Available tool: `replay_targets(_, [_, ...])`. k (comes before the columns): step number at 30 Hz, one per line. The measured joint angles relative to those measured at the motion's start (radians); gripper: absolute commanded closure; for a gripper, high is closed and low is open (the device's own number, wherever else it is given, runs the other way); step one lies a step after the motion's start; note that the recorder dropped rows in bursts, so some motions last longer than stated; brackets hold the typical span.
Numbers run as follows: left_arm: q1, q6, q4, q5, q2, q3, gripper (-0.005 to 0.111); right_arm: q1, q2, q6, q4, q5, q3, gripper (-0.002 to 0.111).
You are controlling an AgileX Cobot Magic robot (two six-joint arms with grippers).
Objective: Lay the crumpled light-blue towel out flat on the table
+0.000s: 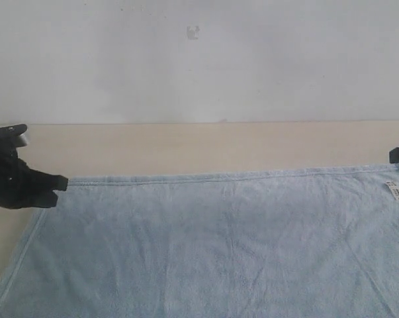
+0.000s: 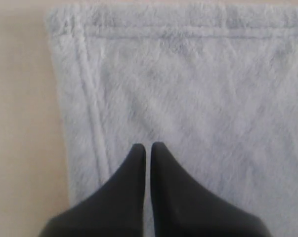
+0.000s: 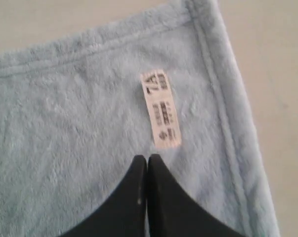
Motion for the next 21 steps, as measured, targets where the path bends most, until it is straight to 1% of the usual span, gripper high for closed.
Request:
replay_targets(3, [0.000,0.000,-0.025,0.062,0.063,-0.104,0.103,0.000,0.102,-0.012,0.006,0.065,-0.130,0.108])
replay_targets(6, [-0.004,0.000,-0.033,0.063,0.106,-0.150,0.103,0.000,0.163,-0.014,0.006,0.085,-0.192,0.108])
replay_targets(13, [-0.006,0.000,0.001,-0.049,0.170,-0.164,0.103,0.000,0.234,-0.020,0.007,0.069,-0.225,0.108])
replay_targets(18, [-0.010,0.000,0.011,-0.152,0.191,-0.174,0.103,0.000,0.238,-0.031,0.007,0.022,-0.228,0.108])
replay_targets(21, [-0.010,0.000,0.032,-0.185,0.213,-0.201,0.103,0.000,0.238,-0.046,0.007,-0.005,-0.228,0.108])
